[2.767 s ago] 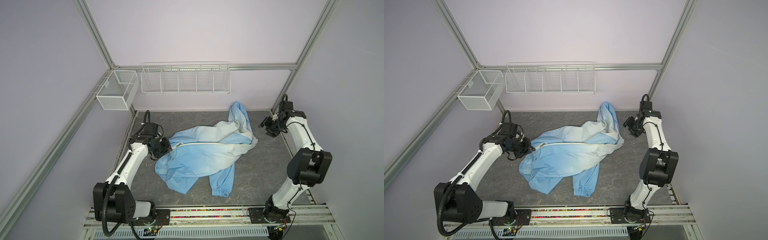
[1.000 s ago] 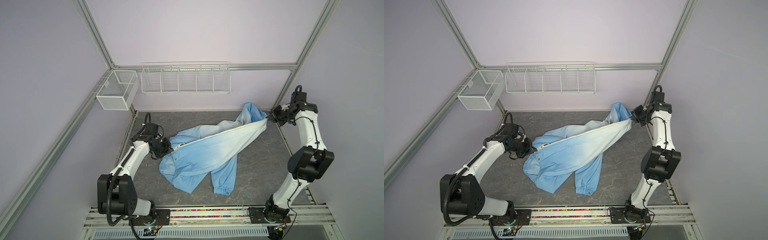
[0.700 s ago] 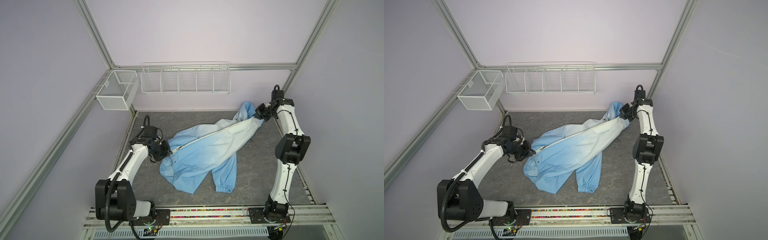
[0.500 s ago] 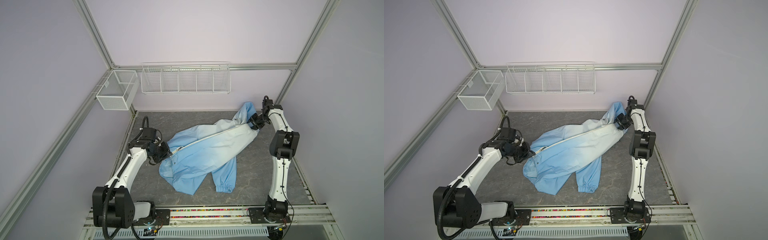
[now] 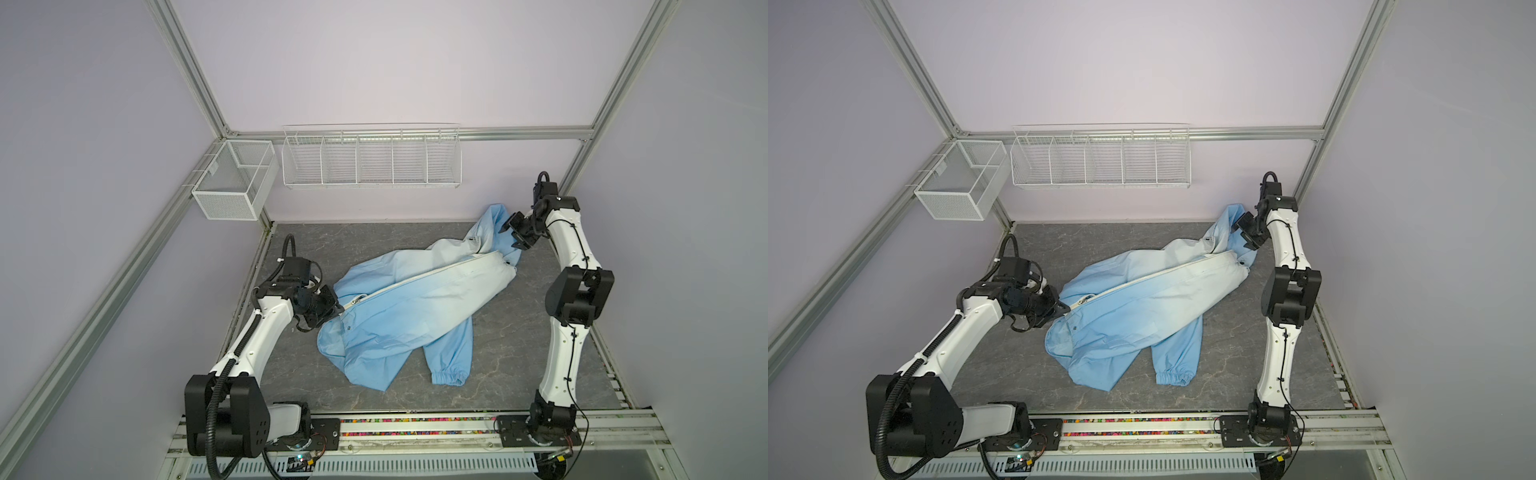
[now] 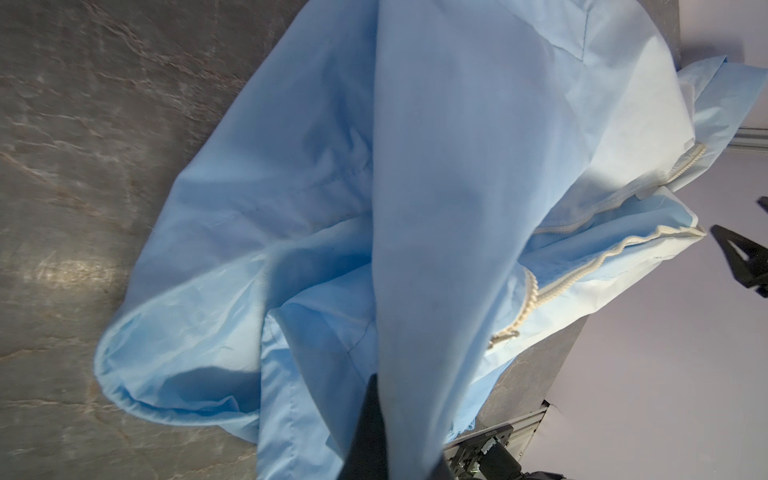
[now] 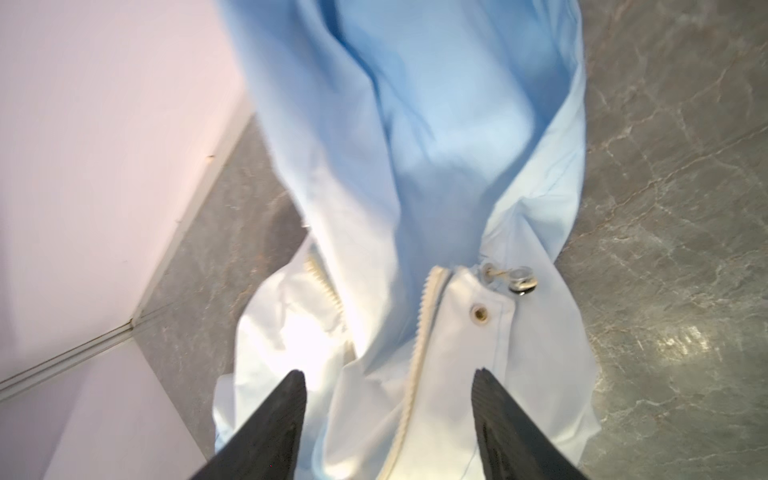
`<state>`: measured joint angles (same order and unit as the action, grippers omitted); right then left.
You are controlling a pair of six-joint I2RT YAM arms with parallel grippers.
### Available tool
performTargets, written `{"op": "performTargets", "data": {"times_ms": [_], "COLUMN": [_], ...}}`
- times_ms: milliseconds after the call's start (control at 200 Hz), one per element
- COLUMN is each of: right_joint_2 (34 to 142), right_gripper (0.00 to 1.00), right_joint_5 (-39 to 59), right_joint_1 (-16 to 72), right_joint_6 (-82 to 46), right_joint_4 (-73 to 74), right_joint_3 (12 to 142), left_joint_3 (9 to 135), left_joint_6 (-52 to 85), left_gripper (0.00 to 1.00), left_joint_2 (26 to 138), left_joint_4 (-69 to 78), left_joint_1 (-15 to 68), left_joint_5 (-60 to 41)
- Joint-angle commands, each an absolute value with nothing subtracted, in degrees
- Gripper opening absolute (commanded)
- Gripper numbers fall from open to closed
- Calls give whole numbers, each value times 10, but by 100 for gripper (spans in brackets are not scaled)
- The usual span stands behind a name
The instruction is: Zip up the jacket
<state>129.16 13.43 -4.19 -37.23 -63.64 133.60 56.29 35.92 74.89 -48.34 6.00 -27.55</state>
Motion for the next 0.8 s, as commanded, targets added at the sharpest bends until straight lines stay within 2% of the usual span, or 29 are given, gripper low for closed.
{"op": "performTargets", "data": {"times_ms": [0,120,325,620,795], "right_joint_2": [1292,1331,1381,1407,1426], "right_gripper": [62,58,58,56,52], "right_joint_5": [126,136,117,63,60], "right_joint_1": [-2,21,39,45,45], "right_joint_6": [-355,-347,-328,-285,-281], "right_joint_4": [-626,-625,-622,-619,-616], "right_joint_3": [1337,1356,1401,1423,1425], "left_joint_3": [572,574,564,553,554], "left_joint_6": [342,337,344,352,350], "left_gripper": [0,0,0,0,0], "left_joint_2": [751,756,750,746,751], "left_joint_4": [-500,-506,-502,-494,-498], "left_joint_1": [56,55,56,56,55], "left_joint_5": [-279,-279,-281,-286,-287]}}
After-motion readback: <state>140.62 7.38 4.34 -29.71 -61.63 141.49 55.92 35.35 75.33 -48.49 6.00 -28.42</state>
